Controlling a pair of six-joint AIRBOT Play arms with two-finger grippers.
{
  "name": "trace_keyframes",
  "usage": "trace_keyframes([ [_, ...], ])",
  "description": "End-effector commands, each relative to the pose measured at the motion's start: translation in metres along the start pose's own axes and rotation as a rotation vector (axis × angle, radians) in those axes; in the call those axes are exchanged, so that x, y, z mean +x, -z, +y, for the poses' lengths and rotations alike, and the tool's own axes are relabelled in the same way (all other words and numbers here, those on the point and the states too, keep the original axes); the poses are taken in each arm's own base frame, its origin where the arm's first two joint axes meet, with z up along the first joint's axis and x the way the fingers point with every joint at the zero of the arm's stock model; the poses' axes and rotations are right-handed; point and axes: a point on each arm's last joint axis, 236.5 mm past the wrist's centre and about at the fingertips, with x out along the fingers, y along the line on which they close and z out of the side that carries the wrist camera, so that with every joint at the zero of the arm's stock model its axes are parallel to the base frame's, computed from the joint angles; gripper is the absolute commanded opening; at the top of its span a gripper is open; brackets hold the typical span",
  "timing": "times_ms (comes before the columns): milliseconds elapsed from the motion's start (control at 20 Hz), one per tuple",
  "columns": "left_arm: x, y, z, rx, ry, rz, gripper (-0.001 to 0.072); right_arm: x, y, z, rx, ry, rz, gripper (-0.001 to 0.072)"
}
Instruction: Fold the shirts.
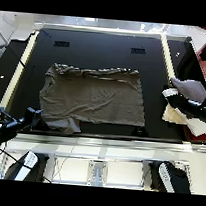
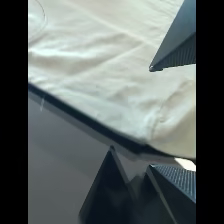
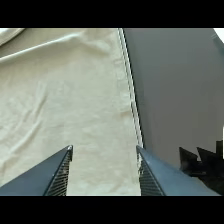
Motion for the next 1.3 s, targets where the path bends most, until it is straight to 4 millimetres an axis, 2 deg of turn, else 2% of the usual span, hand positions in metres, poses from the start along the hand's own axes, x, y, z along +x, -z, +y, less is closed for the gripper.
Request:
trace_keyframes([
  [0, 0.015, 0.002, 0.004, 0.054, -0.018, 0.066, 0.0588, -0.003, -0.001, 0.003, -0.004, -0.005, -0.008, 0.0443],
  [150, 0.033, 0.024, -0.008, 0.139, -0.018, 0.188, 0.0586, -0.003, -0.001, 0.003, -0.004, -0.005, -0.008, 0.0442],
  [200, 0.040, 0.031, -0.013, 0.167, -0.019, 0.224, 0.0554, -0.003, -0.001, 0.003, -0.004, -0.005, -0.008, 0.0443],
  [300, 0.048, 0.035, -0.025, 0.215, -0.013, 0.263, 0.0539, -0.003, -0.001, 0.003, -0.004, -0.005, -0.007, 0.0443],
  [350, 0.048, 0.037, -0.032, 0.219, -0.005, 0.278, 0.0448, -0.003, 0.001, 0.003, -0.004, -0.007, 0.001, 0.0443],
  [450, 0.042, 0.042, -0.048, 0.237, 0.038, 0.321, 0.0025, -0.004, 0.016, 0.005, 0.001, -0.016, 0.064, 0.0442],
  [550, 0.032, 0.040, -0.062, 0.262, 0.071, 0.312, 0.0014, -0.006, 0.041, 0.007, 0.028, -0.023, 0.168, 0.0442],
  [650, 0.023, 0.034, -0.073, 0.277, 0.087, 0.268, 0.0014, 0.001, 0.069, -0.003, 0.148, 0.009, 0.258, 0.0442],
  [750, 0.012, 0.028, -0.086, 0.314, 0.112, 0.218, 0.0014, 0.025, 0.116, -0.020, 0.272, 0.028, 0.361, 0.0423],
  [800, 0.007, 0.025, -0.092, 0.321, 0.121, 0.195, 0.0014, 0.037, 0.146, -0.026, 0.360, 0.031, 0.424, 0.0367],
  [850, 0.001, 0.023, -0.098, 0.339, 0.133, 0.169, 0.0014, 0.051, 0.176, -0.028, 0.471, 0.021, 0.460, 0.0366],
  [950, -0.009, 0.019, -0.108, 0.373, 0.153, 0.128, 0.0014, 0.073, 0.215, -0.020, 0.676, -0.046, 0.478, 0.0368],
  [1050, -0.017, 0.017, -0.115, 0.398, 0.167, 0.097, 0.0014, 0.084, 0.236, -0.018, 0.810, -0.072, 0.470, 0.0372],
  [1100, -0.019, 0.017, -0.118, 0.405, 0.171, 0.088, 0.0014, 0.087, 0.239, -0.017, 0.851, -0.081, 0.464, 0.0372],
  [1150, -0.020, 0.017, -0.118, 0.408, 0.172, 0.084, 0.0014, 0.090, 0.237, -0.018, 0.883, -0.089, 0.442, 0.0372],
  [1250, -0.020, 0.017, -0.118, 0.408, 0.173, 0.084, 0.0014, 0.099, 0.218, -0.030, 0.910, -0.073, 0.335, 0.0372],
])
